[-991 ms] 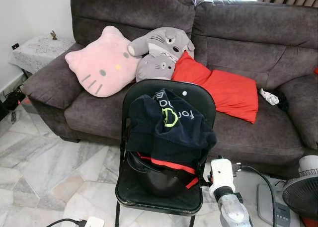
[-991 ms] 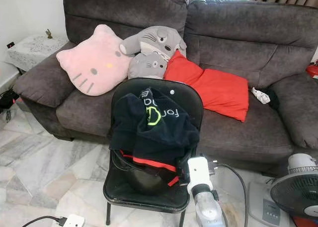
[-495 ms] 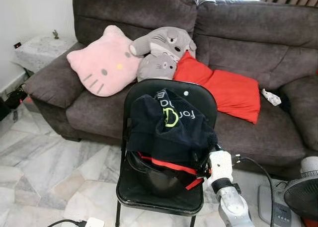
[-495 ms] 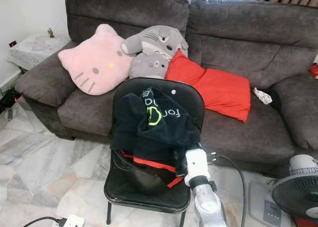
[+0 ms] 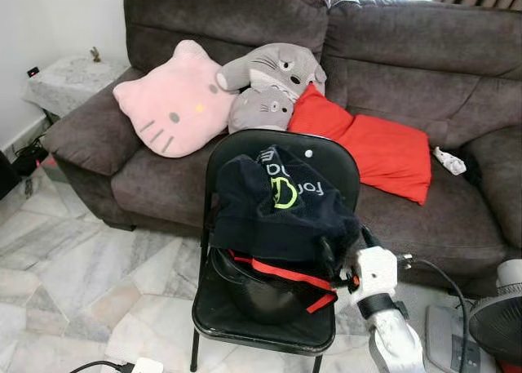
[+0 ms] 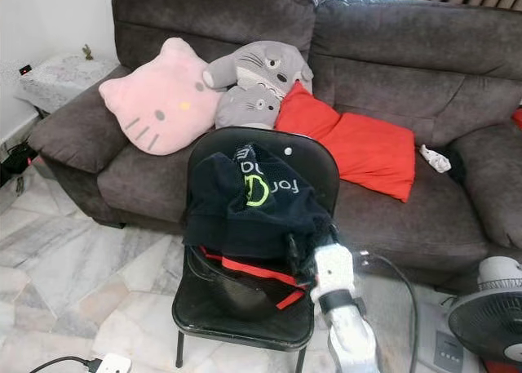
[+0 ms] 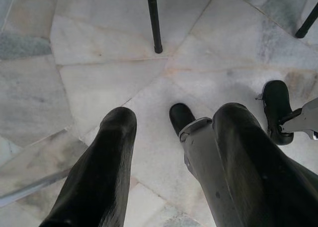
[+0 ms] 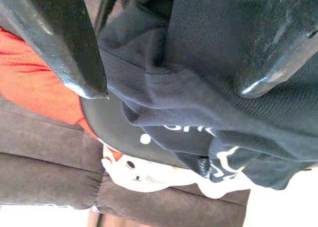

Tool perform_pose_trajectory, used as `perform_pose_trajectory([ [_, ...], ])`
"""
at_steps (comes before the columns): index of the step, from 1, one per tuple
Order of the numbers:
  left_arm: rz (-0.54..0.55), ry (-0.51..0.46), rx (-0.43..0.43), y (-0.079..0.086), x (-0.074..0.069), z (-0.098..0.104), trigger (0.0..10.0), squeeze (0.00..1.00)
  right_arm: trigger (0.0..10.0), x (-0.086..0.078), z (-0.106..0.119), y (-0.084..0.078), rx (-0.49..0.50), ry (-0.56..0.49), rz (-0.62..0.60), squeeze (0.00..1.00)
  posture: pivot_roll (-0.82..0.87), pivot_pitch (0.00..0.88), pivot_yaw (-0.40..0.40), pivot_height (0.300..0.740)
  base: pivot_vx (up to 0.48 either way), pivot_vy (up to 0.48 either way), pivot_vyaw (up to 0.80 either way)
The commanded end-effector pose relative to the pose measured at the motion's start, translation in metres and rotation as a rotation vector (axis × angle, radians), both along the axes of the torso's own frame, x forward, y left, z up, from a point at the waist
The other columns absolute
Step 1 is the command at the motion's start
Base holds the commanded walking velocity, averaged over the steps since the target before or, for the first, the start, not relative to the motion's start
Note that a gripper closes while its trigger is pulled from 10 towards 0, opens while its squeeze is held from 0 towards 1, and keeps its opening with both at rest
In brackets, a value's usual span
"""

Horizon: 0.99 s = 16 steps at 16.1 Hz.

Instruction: Hang hanger

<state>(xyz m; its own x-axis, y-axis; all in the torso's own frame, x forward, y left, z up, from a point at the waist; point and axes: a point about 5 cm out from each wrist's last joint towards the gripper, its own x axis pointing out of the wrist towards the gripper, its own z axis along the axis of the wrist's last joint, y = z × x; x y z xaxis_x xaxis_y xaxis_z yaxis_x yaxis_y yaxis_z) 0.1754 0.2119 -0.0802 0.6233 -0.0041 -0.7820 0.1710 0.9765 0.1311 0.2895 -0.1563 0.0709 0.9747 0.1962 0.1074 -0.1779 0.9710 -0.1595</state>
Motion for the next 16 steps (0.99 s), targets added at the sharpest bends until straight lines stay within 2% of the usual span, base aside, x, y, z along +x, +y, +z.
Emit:
perform_pose_trajectory([
  [1,-0.01,0.029,-0.002,-0.003,-0.006,-0.004,10.0,0.0,10.0,-0.001,0.006,-0.007,-0.004,-0.031,-0.02,0.0,-0.11,0.088,-0.035,0.74,0.0,0.0,0.0],
  [3,-0.019,0.027,-0.008,-0.01,-0.004,-0.004,10.0,0.0,10.0,0.004,0.011,-0.011,-0.031,-0.039,-0.009,0.0,-0.1,0.086,-0.032,0.74,0.0,0.0,0.0],
  [5,-0.021,0.025,-0.01,-0.012,-0.004,-0.004,10.0,0.0,10.0,0.032,0.035,-0.014,-0.077,-0.09,0.011,0.0,-0.1,0.084,-0.028,0.74,0.0,0.0,0.0],
  [7,-0.015,0.026,-0.005,-0.01,-0.005,-0.005,10.0,0.0,10.0,0.047,0.054,-0.017,-0.089,-0.126,0.004,0.0,-0.09,0.082,-0.032,0.74,0.0,0.0,0.0],
  [8,-0.01,0.027,-0.003,-0.009,-0.006,-0.005,10.0,0.0,10.0,0.049,0.061,-0.019,-0.067,-0.146,-0.014,0.0,-0.09,0.083,-0.031,0.74,0.0,0.0,0.0],
  [9,-0.009,0.028,-0.002,-0.008,-0.006,-0.005,10.0,0.0,10.0,0.049,0.062,-0.018,-0.053,-0.153,-0.014,0.0,-0.09,0.083,-0.03,0.74,0.0,0.0,0.0],
  [12,-0.012,0.034,0.003,-0.005,-0.009,-0.005,10.0,0.0,10.0,0.035,0.052,-0.005,0.149,-0.096,0.027,0.0,-0.1,0.089,-0.027,0.74,0.0,0.0,0.0],
  [13,-0.012,0.034,0.004,-0.004,-0.009,-0.005,10.0,0.0,10.0,0.028,0.046,0.001,0.19,-0.062,0.048,0.0,-0.1,0.089,-0.027,0.74,0.0,0.0,0.0],
  [14,-0.013,0.033,0.005,-0.004,-0.008,-0.005,10.0,0.0,10.0,0.017,0.04,0.01,0.216,-0.03,0.092,0.0,-0.1,0.089,-0.028,0.74,0.0,0.0,0.0],
  [16,-0.012,0.032,0.006,-0.004,-0.007,-0.004,10.0,0.0,10.0,0.004,0.034,0.011,0.142,-0.008,0.113,0.0,-0.1,0.089,-0.031,0.74,0.0,0.0,0.0],
])
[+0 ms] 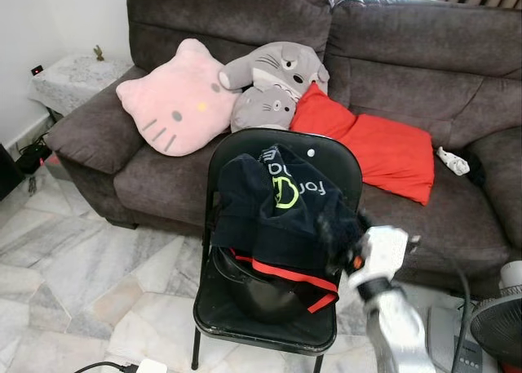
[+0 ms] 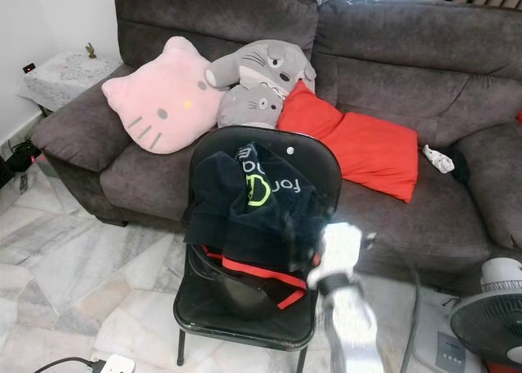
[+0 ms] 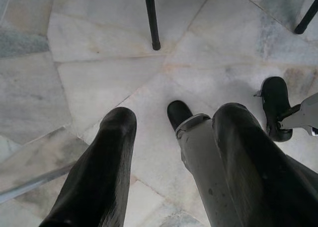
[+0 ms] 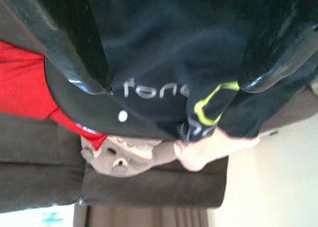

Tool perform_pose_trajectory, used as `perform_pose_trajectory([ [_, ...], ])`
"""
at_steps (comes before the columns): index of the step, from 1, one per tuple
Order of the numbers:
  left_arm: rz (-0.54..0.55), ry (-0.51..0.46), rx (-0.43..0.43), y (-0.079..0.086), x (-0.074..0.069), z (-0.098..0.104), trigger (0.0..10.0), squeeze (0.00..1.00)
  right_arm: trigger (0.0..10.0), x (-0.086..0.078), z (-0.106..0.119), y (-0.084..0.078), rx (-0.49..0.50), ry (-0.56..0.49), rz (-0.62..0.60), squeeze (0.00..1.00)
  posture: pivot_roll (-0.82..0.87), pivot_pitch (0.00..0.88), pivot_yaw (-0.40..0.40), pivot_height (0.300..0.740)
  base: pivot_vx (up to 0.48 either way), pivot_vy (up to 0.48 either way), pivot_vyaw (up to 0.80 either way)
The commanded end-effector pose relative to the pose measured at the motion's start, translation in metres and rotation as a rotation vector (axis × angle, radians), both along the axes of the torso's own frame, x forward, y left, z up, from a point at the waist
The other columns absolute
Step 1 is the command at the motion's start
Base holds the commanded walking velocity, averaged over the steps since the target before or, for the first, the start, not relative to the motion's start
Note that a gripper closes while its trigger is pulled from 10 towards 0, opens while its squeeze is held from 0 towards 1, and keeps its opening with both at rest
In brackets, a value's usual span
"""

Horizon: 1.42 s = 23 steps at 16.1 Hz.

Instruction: Hang hanger

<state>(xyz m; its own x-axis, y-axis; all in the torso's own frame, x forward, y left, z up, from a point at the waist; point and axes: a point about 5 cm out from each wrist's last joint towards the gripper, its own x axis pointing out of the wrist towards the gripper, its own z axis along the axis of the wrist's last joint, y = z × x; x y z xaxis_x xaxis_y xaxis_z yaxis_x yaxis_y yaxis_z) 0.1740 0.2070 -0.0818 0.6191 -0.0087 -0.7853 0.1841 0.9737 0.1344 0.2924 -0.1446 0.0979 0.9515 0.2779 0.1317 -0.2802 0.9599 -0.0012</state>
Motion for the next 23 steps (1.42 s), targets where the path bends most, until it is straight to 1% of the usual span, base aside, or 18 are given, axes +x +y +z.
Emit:
perform_pose_trajectory([
  [1,0.0,0.027,0.002,0.0,-0.005,-0.003,10.0,0.0,10.0,-0.003,0.007,-0.005,-0.023,-0.023,-0.011,0.0,-0.1,0.088,-0.032,0.74,0.0,0.0,0.0],
  [2,-0.002,0.029,0.003,0.0,-0.005,-0.003,10.0,0.0,10.0,-0.008,0.005,-0.013,0.014,0.014,-0.052,0.0,-0.11,0.084,-0.034,0.74,0.0,0.0,0.0],
  [3,-0.003,0.03,0.003,0.0,-0.005,-0.003,10.0,0.0,10.0,-0.01,0.003,-0.014,0.039,0.036,-0.054,0.0,-0.11,0.082,-0.037,0.74,0.0,0.0,0.0],
  [4,-0.006,0.03,0.003,-0.001,-0.006,-0.003,10.0,0.0,10.0,-0.015,-0.005,-0.013,0.07,0.085,-0.047,0.0,-0.11,0.079,-0.036,0.74,0.0,0.0,0.0],
  [5,-0.008,0.03,0.002,-0.002,-0.006,-0.003,10.0,0.0,10.0,-0.017,-0.01,-0.013,0.064,0.105,-0.056,0.0,-0.11,0.076,-0.036,0.74,0.0,0.0,0.0],
  [6,-0.01,0.031,0.002,-0.002,-0.006,-0.004,10.0,0.0,7.3,-0.017,-0.018,-0.013,0.095,0.166,-0.08,0.0,-0.11,0.072,-0.034,0.74,0.0,0.0,0.0],
  [7,-0.011,0.031,0.003,-0.002,-0.006,-0.004,10.0,0.0,0.0,-0.016,-0.02,-0.015,0.106,0.177,-0.098,0.0,-0.11,0.071,-0.034,0.74,0.0,0.0,0.0],
  [8,-0.012,0.03,0.004,-0.002,-0.006,-0.004,10.0,0.0,0.0,-0.011,-0.023,-0.019,0.206,0.211,-0.139,0.0,-0.1,0.068,-0.035,0.74,0.0,0.0,0.0],
  [9,-0.012,0.03,0.004,-0.002,-0.007,-0.004,10.0,0.0,6.0,-0.008,-0.024,-0.019,0.26,0.231,-0.147,0.0,-0.1,0.067,-0.034,0.74,0.0,0.0,0.0],
  [10,-0.012,0.029,0.005,-0.002,-0.007,-0.004,10.0,0.0,10.0,-0.003,-0.024,-0.02,0.341,0.25,-0.153,0.0,-0.1,0.067,-0.034,0.74,0.0,0.0,0.0],
  [12,-0.011,0.028,0.005,-0.002,-0.006,-0.004,10.0,0.0,10.0,0.005,-0.022,-0.02,0.496,0.269,-0.166,0.0,-0.1,0.07,-0.032,0.74,0.0,0.0,0.0],
  [14,-0.009,0.026,0.006,-0.002,-0.006,-0.003,10.0,0.0,10.0,0.009,-0.024,-0.017,0.571,0.291,-0.153,0.0,-0.09,0.073,-0.028,0.74,0.0,0.0,0.0],
  [15,-0.006,0.023,0.008,0.0,-0.005,-0.003,10.0,0.0,10.0,0.012,-0.025,-0.015,0.628,0.304,-0.136,0.0,-0.09,0.075,-0.027,0.74,0.0,0.0,0.0],
  [16,-0.006,0.022,0.008,0.001,-0.005,-0.003,10.0,0.0,7.5,0.013,-0.026,-0.016,0.64,0.307,-0.135,0.0,-0.09,0.076,-0.027,0.74,0.0,0.0,0.0],
  [17,-0.002,0.02,0.01,0.003,-0.005,-0.002,10.0,0.0,0.0,0.015,-0.026,-0.016,0.649,0.315,-0.13,0.0,-0.09,0.077,-0.028,0.74,0.0,0.0,0.0],
  [18,0.001,0.018,0.011,0.004,-0.005,-0.002,10.0,0.0,0.0,0.016,-0.024,-0.013,0.619,0.313,-0.099,0.0,-0.08,0.079,-0.028,0.74,0.0,0.0,0.0],
  [20,0.003,0.019,0.012,0.004,-0.005,-0.002,10.0,0.0,0.0,0.012,-0.023,-0.007,0.595,0.307,-0.047,0.0,-0.09,0.08,-0.029,0.74,0.0,0.0,0.0],
  [23,0.002,0.019,0.01,0.002,-0.005,-0.002,10.0,0.0,0.0,-0.001,-0.024,-0.001,0.568,0.305,0.04,0.0,-0.09,0.083,-0.029,0.74,0.0,0.0,0.0],
])
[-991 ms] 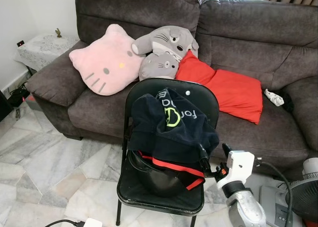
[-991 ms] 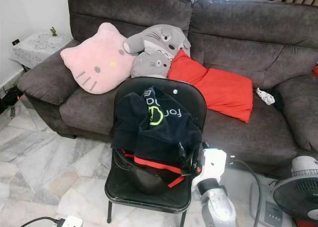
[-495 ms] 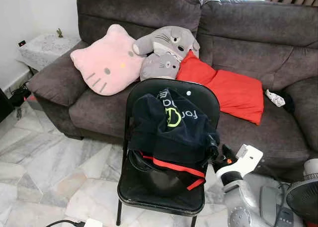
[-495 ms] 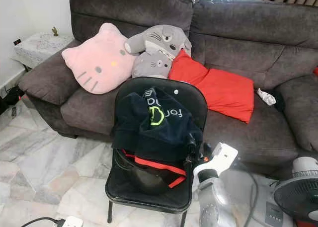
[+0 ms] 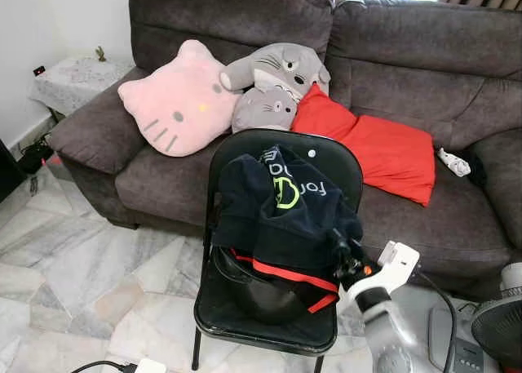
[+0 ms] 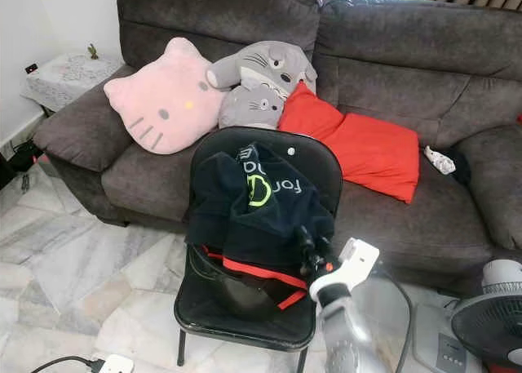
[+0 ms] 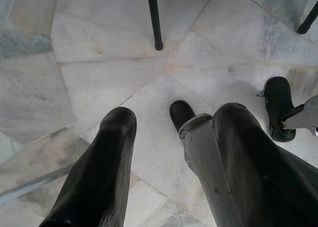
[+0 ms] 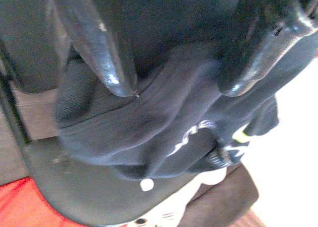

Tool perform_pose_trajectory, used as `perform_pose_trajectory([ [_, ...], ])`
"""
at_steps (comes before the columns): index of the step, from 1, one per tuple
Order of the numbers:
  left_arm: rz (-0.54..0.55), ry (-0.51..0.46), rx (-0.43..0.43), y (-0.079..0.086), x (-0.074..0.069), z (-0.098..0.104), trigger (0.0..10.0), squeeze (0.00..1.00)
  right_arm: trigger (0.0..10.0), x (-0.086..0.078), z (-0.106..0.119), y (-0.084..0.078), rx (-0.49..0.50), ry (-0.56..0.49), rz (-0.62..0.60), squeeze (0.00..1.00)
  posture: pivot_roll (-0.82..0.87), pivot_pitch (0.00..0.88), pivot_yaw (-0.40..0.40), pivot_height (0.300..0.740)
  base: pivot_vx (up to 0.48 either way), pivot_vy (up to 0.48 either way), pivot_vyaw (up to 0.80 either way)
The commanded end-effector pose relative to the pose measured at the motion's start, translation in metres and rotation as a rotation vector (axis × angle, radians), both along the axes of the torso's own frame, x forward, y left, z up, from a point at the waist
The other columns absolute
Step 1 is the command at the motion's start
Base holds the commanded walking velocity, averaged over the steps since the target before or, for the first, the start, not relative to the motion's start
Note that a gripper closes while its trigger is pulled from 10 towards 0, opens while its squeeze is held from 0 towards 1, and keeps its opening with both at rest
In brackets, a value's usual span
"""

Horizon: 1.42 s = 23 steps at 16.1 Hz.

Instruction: Hang hanger

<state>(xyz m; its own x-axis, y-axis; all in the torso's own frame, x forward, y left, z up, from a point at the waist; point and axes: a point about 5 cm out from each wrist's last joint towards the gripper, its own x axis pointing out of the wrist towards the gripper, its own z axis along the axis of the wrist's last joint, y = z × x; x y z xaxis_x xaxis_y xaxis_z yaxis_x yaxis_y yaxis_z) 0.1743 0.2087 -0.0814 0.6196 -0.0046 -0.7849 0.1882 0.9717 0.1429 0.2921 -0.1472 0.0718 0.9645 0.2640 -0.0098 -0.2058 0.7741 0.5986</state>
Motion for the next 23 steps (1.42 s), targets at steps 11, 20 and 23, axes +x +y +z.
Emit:
perform_pose_trajectory([
  [11,0.006,0.017,0.004,0.001,-0.008,-0.003,10.0,0.0,10.0,0.005,0.0,0.003,0.067,0.03,-0.003,0.0,-0.09,0.081,-0.022,0.74,0.0,0.0,0.0],
  [20,0.006,0.02,0.004,0.002,-0.004,-0.002,10.0,0.0,0.0,0.014,-0.006,0.006,0.075,0.071,0.009,0.0,-0.08,0.08,-0.02,0.74,0.0,0.0,0.0],
  [23,0.003,0.022,0.003,-0.003,-0.004,-0.003,10.0,0.0,0.0,0.017,-0.004,0.007,0.075,0.061,0.014,0.0,-0.08,0.08,-0.019,0.74,0.0,0.0,0.0],
])
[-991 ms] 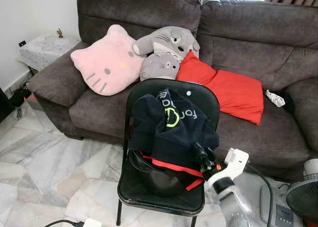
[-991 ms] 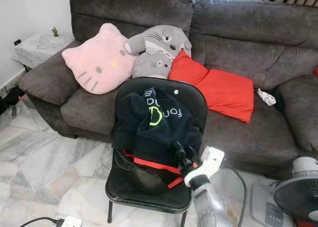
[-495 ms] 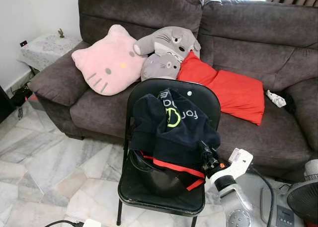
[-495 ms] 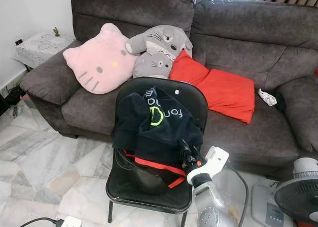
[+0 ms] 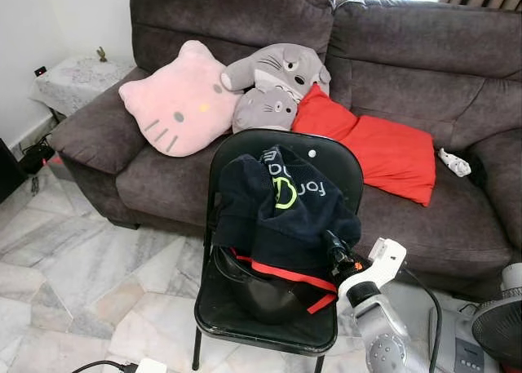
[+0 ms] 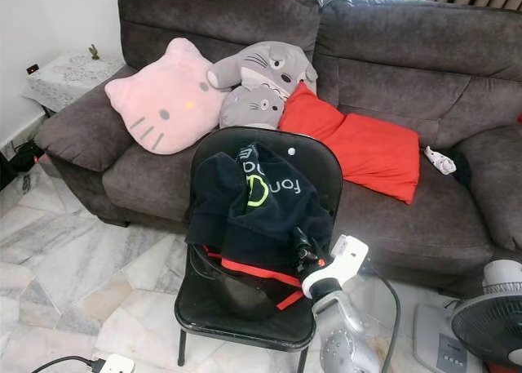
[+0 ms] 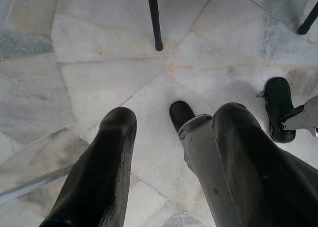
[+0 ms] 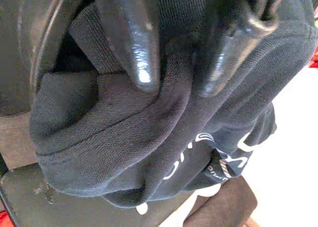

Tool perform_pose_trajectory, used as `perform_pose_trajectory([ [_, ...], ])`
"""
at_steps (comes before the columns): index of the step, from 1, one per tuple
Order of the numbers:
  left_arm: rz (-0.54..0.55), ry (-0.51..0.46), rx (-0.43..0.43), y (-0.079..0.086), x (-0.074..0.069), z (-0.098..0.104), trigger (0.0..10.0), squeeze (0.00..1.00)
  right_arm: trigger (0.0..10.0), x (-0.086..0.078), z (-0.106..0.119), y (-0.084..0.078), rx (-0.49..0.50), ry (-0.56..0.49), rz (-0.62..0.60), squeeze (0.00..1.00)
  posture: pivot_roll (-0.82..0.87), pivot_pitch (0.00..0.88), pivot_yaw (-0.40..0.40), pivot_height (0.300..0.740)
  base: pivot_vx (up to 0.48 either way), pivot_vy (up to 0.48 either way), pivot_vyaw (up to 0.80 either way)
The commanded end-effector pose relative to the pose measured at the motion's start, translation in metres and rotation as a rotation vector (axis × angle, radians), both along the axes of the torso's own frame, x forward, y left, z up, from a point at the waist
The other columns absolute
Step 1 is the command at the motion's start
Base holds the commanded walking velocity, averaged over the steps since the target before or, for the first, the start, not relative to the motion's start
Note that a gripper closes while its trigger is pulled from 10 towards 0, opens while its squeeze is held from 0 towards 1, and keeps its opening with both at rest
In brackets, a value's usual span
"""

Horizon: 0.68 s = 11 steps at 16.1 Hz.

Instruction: Hang hanger

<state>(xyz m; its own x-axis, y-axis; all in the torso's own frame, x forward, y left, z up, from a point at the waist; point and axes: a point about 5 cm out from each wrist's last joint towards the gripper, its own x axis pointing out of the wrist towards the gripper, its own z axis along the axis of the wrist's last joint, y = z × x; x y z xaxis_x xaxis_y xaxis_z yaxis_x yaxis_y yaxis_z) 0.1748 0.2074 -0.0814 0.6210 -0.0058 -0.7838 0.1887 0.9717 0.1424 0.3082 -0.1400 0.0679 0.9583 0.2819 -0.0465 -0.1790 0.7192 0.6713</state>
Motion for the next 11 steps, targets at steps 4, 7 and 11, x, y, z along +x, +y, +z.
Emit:
perform_pose_trajectory([
  [4,0.001,0.025,0.005,-0.0027,-0.0029,-0.0025,10.0,0.0,0.0,0.0022,-0.0001,-0.002,-0.021,-0.005,-0.005,0.0,-0.08,0.08,-0.019,0.74,0.0,0.0,0.0],
  [7,0.003,0.029,0.009,0.0018,-0.0056,-0.0028,10.0,0.0,0.0,0.0036,0.0027,-0.003,-0.033,-0.021,-0.004,0.0,-0.08,0.079,-0.019,0.74,0.0,0.0,0.0],
  [11,0.003,0.035,0.011,0.0031,-0.0087,-0.0038,10.0,0.0,0.0,0.0066,0.0095,-0.0036,-0.054,-0.054,0.006,0.0,-0.08,0.077,-0.021,0.74,0.0,0.0,0.0],
])
